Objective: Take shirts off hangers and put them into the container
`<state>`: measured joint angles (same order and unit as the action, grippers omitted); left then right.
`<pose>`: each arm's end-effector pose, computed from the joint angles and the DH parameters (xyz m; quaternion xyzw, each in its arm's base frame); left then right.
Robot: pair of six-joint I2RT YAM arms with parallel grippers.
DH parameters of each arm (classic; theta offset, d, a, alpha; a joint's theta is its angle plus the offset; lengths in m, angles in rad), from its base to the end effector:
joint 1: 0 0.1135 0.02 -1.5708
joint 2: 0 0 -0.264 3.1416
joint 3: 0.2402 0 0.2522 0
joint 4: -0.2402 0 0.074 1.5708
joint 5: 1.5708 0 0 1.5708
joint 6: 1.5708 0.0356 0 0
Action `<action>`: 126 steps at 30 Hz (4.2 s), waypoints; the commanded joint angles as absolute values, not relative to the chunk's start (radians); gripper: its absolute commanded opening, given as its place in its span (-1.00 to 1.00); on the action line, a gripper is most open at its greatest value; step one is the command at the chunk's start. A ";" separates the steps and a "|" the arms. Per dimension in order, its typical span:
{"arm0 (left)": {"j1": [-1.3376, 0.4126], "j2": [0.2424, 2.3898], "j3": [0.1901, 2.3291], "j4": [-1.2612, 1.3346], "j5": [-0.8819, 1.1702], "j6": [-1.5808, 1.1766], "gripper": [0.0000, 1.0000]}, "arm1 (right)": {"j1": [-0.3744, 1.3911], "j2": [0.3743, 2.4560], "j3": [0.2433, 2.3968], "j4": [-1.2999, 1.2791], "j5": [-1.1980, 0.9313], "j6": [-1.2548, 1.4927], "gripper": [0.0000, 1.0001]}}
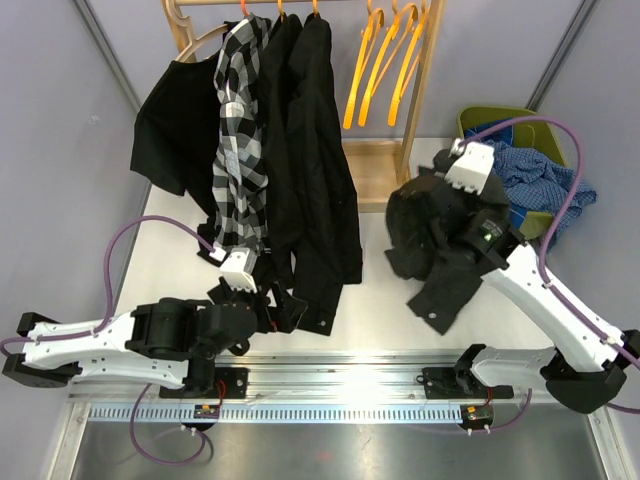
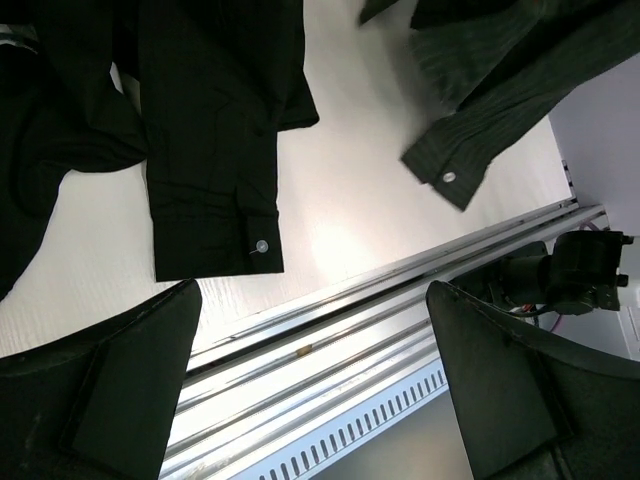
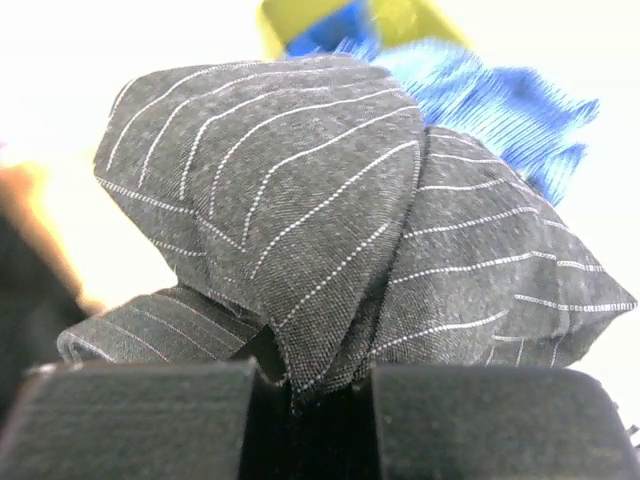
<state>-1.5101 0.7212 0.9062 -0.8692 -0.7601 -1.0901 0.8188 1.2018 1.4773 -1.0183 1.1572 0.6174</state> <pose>0.0323 -0.1271 0.3288 0.0193 0.8536 -0.2942 0.4294 0.1667 0.1305 0.4244 0.1418 0.7847 -0.1554 0.5830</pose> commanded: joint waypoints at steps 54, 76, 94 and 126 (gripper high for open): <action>-1.519 0.471 0.808 -0.804 -0.699 -1.089 0.98 | -0.117 2.281 2.062 -1.000 0.668 0.730 -1.00; -1.519 0.405 0.833 -0.812 -0.738 -0.996 0.98 | 0.026 1.190 1.605 -0.427 0.155 0.391 0.99; -1.519 0.382 0.855 -0.459 -0.497 -0.677 0.97 | 0.259 0.822 1.373 -0.293 -0.712 0.575 0.99; -1.519 0.316 0.910 -0.641 -0.575 -0.661 0.98 | 1.077 1.847 2.617 -0.734 0.837 -0.130 0.99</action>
<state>-1.5131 0.2974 0.8669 -0.5793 -0.4927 -0.6277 1.0679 1.8484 2.6461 -0.8227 0.5030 -0.0074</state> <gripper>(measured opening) 0.987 0.993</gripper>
